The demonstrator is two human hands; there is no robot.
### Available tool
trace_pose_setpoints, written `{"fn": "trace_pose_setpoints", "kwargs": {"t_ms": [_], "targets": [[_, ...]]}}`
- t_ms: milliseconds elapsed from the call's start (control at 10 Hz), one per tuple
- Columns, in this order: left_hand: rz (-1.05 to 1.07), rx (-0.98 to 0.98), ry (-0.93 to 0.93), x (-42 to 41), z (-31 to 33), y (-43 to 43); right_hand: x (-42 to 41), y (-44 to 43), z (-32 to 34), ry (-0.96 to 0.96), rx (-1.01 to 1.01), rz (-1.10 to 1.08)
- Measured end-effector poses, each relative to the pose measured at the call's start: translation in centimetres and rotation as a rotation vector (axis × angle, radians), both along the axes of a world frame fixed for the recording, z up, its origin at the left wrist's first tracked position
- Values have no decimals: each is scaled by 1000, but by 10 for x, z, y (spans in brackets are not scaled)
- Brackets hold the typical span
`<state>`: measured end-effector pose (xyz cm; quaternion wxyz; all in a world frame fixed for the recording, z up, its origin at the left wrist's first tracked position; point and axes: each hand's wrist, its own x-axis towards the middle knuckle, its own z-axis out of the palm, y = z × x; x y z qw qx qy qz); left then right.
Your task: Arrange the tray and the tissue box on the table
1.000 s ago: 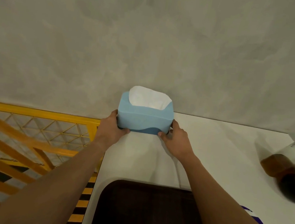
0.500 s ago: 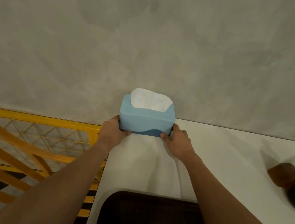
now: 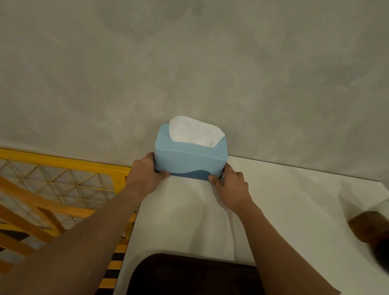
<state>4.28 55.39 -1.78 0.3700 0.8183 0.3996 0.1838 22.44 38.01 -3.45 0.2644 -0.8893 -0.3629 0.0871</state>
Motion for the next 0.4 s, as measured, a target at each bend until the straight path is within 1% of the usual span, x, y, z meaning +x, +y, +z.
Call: {"fn": "trace_pose_setpoints", "kwargs": {"t_ms": [200,300,400], "targets": [[-2,-9,19,2,-2,1,-1,1,1,-5,-15,-10],[-4,-22,44,2,1,0,-4,0,9,22,-53,-3],[-19,-60,49,2,7,-2,-1,-1,19,120,-56,18]]}}
